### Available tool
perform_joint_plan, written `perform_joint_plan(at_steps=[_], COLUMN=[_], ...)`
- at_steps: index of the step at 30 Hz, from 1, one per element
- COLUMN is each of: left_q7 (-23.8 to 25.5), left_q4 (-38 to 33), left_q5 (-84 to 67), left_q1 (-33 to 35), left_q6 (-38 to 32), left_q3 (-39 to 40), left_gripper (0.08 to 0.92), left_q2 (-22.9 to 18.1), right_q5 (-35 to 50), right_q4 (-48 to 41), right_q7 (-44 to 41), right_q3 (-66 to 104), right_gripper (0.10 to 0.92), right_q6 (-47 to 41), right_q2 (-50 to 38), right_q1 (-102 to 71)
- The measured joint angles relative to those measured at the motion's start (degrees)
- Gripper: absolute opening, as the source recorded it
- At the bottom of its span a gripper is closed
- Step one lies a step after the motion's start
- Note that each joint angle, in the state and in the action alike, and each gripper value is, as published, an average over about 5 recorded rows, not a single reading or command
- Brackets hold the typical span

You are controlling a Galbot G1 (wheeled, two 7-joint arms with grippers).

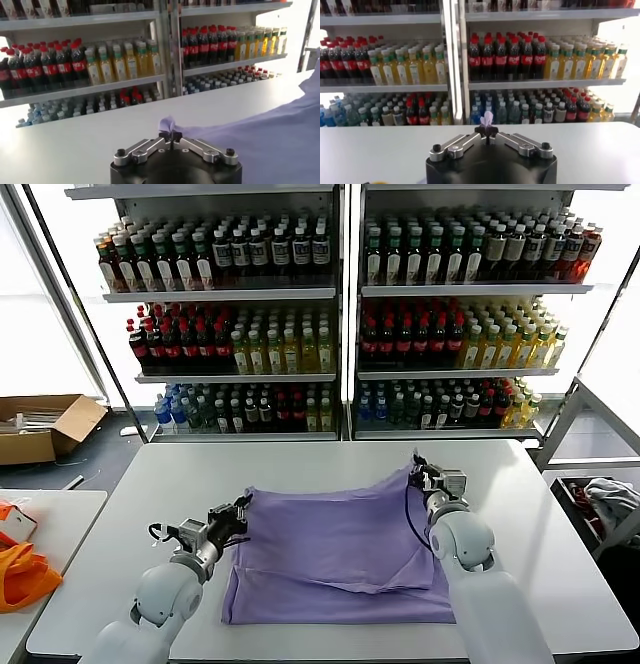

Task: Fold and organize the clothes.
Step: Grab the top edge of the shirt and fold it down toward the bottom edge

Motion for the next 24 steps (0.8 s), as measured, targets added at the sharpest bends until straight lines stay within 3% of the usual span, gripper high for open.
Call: perform_joint_plan(at_steps=[11, 24], left_q7=[0.9, 2.4], left_q4=[-6.4, -10.8], left_q5=[2.8, 7.5], left_q1=[7.6, 16.6], left_q6=[-1.7, -3.8], left_q3=[-3.7, -6.0], left_gripper=[0.085, 0.085], left_q2=[0.0, -2.3], right_q5=[0.1, -0.1], right_q4=[12.1, 18.1], right_q7=[2.3, 3.7], right_q3=[3.7, 6.0], right_gripper=[0.110, 0.110], right_q6=[-1.4, -0.9], right_q2=[-0.8, -1.5], right_q1=[-11.1, -22.6])
